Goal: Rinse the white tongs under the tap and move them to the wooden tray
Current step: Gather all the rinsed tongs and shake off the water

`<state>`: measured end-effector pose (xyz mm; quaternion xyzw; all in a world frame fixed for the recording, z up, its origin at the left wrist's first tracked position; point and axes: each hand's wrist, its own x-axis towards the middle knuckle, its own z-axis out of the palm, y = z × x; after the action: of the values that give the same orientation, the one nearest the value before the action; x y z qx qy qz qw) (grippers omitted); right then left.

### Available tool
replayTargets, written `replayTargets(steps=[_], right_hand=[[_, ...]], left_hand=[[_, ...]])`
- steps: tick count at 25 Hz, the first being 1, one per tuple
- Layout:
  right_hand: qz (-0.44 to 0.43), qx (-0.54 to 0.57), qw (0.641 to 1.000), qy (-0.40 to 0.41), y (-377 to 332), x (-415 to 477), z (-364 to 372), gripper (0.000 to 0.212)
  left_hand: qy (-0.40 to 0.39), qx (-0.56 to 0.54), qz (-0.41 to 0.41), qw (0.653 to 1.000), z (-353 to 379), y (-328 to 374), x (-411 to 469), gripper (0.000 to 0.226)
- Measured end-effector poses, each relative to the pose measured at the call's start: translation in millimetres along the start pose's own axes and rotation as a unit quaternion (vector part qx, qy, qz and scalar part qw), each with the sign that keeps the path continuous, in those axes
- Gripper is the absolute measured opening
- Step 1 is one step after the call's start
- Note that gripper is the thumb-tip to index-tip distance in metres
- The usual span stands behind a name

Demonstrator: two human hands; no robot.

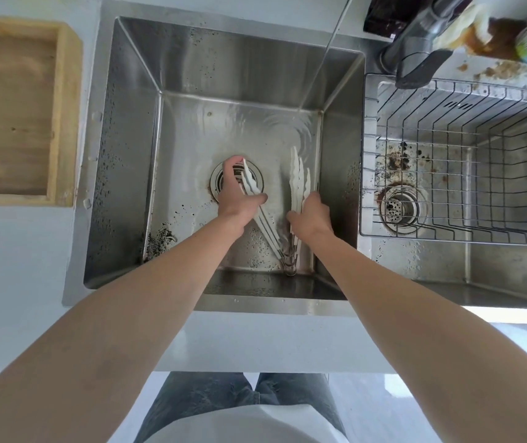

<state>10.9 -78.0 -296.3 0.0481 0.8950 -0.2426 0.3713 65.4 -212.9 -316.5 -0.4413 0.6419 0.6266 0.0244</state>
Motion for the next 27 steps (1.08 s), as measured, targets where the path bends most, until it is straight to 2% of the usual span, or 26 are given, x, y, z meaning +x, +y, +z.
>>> replayTargets(steps=[2,6,10,12,16,21,24,27], right_hand=[[-0.009,0.063,0.998,-0.008,0.8,-4.2,-6.1,0.043],[-0.027,0.164,0.986,-0.021,-11.1,-17.2,-23.8,0.053],[-0.062,0.210,0.975,-0.037,-38.5,-26.6,-58.6,0.025],[-0.068,0.253,0.964,-0.047,-56.7,-30.8,-79.8,0.024],[-0.104,0.259,0.959,-0.044,-98.7,-43.9,-118.3,0.026],[-0.147,0.307,0.939,-0.044,-146.1,-55.5,-155.0,0.022],[-0.172,0.304,0.936,-0.051,-163.0,-62.2,-169.0,0.023],[-0.192,0.316,0.925,-0.082,-172.4,-66.6,-180.6,0.037]], left_hand=[[-0.027,-0.023,-0.008,0.999,-11.5,9.2,0.4,0.086],[-0.096,-0.072,-0.041,0.992,-36.1,33.4,-3.7,0.086],[-0.130,-0.150,-0.056,0.979,-55.1,62.6,-5.1,0.082],[-0.121,-0.223,-0.073,0.964,-58.8,78.5,-5.2,0.072],[-0.147,-0.315,-0.089,0.933,-63.6,110.3,-13.8,0.047],[-0.209,-0.355,-0.063,0.909,-54.1,143.7,-34.0,0.034],[-0.187,-0.382,-0.035,0.904,-51.9,163.4,-39.4,0.026],[-0.170,-0.392,-0.018,0.904,-49.8,177.1,-47.0,0.021]])
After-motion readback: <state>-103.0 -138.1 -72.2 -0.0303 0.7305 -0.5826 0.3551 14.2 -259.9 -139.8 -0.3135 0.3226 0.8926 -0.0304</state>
